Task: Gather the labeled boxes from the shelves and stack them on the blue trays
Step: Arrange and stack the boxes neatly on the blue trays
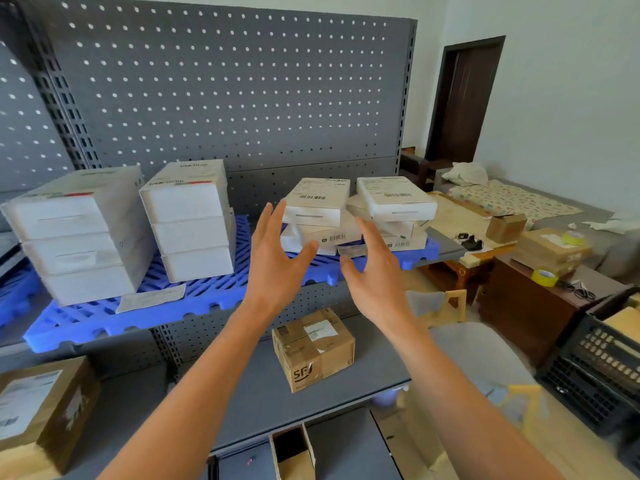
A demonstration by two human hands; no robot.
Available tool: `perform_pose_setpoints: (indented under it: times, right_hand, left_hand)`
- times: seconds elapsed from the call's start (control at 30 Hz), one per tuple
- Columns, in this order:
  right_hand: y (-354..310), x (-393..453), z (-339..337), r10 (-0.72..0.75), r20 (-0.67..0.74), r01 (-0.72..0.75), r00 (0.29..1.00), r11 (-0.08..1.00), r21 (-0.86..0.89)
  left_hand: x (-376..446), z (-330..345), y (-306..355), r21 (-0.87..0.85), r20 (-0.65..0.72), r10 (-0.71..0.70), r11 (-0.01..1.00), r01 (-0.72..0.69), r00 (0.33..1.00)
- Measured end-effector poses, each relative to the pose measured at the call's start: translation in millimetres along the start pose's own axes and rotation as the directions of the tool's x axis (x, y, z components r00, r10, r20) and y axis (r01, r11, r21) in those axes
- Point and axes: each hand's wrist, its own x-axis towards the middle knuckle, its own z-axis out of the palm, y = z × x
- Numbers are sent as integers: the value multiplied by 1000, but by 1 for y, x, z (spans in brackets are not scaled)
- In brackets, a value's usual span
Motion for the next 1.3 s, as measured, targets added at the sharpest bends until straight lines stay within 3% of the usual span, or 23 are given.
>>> perform_pose_setpoints:
  times: [0.43,1.3]
  right_hand:
    - [9,15,1,-65,-8,65,998,996,66]
    - [5,21,-1,22,23,-24,1000,995,92]
  left_hand:
    - [10,23,-15,-22,-153,-7,1000,3,988]
    - [-3,26,-9,-194,-309,-37,981,-25,950]
